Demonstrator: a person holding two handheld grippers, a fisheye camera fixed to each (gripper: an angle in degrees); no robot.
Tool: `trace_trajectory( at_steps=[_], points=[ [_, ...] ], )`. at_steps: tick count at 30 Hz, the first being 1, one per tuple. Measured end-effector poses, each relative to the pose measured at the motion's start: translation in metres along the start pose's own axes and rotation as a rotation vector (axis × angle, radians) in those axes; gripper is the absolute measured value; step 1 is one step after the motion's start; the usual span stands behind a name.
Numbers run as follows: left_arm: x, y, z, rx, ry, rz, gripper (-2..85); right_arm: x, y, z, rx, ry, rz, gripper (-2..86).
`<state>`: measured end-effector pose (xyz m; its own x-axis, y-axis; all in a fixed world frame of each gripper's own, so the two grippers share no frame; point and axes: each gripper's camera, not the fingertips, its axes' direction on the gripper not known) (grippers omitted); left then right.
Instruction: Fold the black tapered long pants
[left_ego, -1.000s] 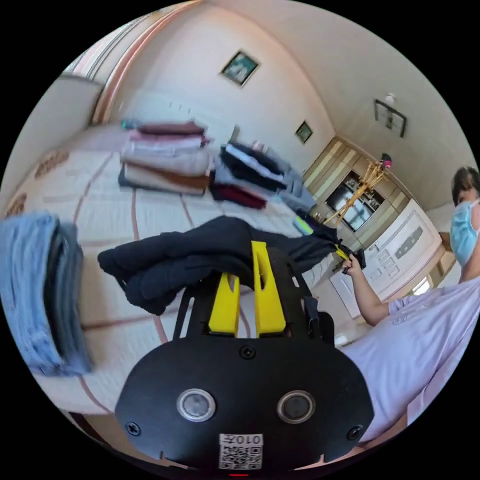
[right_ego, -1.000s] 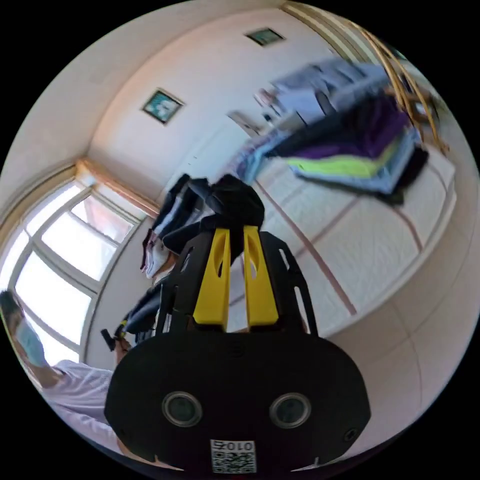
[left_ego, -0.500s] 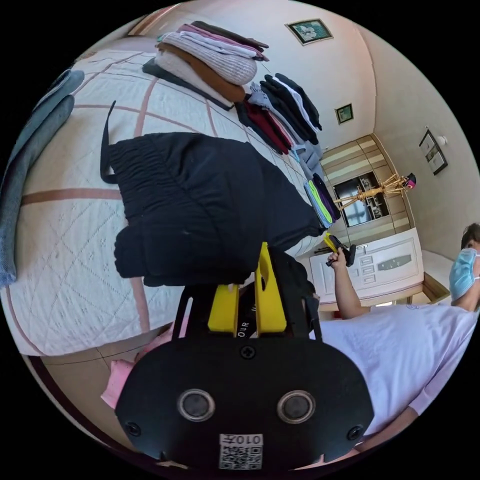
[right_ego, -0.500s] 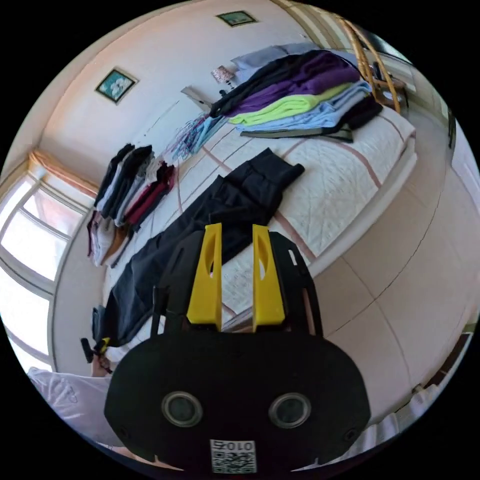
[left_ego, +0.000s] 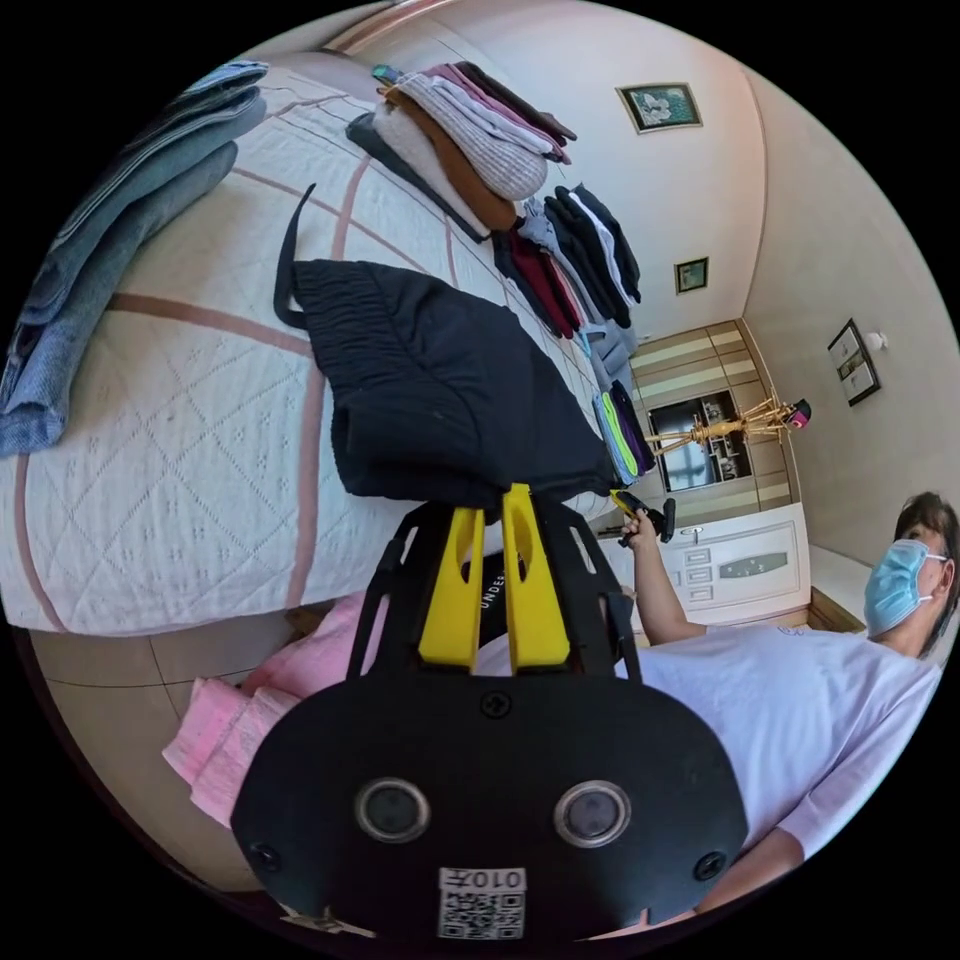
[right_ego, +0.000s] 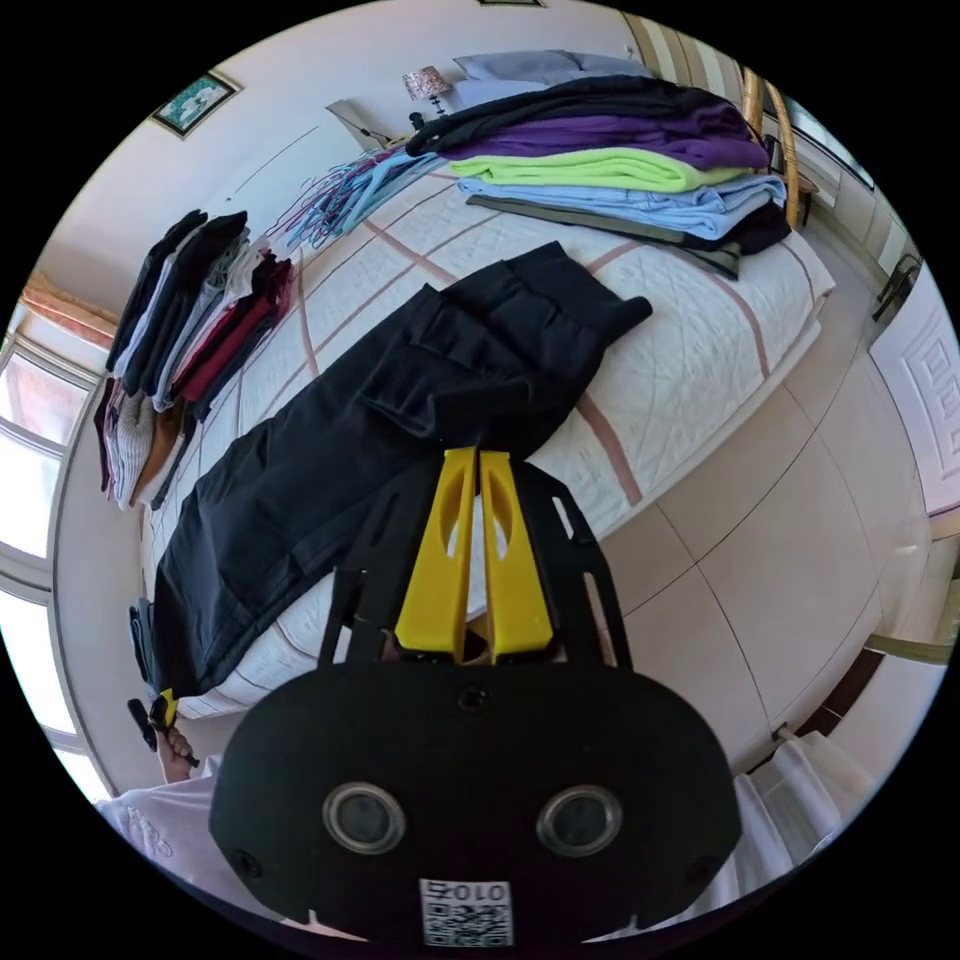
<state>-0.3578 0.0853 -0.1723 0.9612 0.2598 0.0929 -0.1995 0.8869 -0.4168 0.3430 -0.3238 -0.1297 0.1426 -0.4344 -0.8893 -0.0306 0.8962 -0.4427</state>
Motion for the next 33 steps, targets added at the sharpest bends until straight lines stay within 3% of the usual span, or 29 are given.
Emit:
trace_trajectory(
  at_steps=[12,17,22,33],
  points=[
    [0.013,0.019,0.011,-0.038,0.012,-0.004,5.5,-0.013,0.037,-0.032,0.066,0.031,-0.047,2.4],
    [0.044,0.039,0.022,-0.12,-0.106,0.05,4.8,-0.016,0.056,-0.044,0.118,0.004,-0.04,2.4],
    [0.095,0.048,0.051,-0.111,-0.031,0.138,4.6,-0.02,0.075,-0.053,0.137,-0.02,-0.044,2.4],
    [0.255,0.084,0.126,-0.236,-0.713,0.805,5.8,-0.036,0.128,-0.121,0.331,-0.13,-0.134,2.1]
  ],
)
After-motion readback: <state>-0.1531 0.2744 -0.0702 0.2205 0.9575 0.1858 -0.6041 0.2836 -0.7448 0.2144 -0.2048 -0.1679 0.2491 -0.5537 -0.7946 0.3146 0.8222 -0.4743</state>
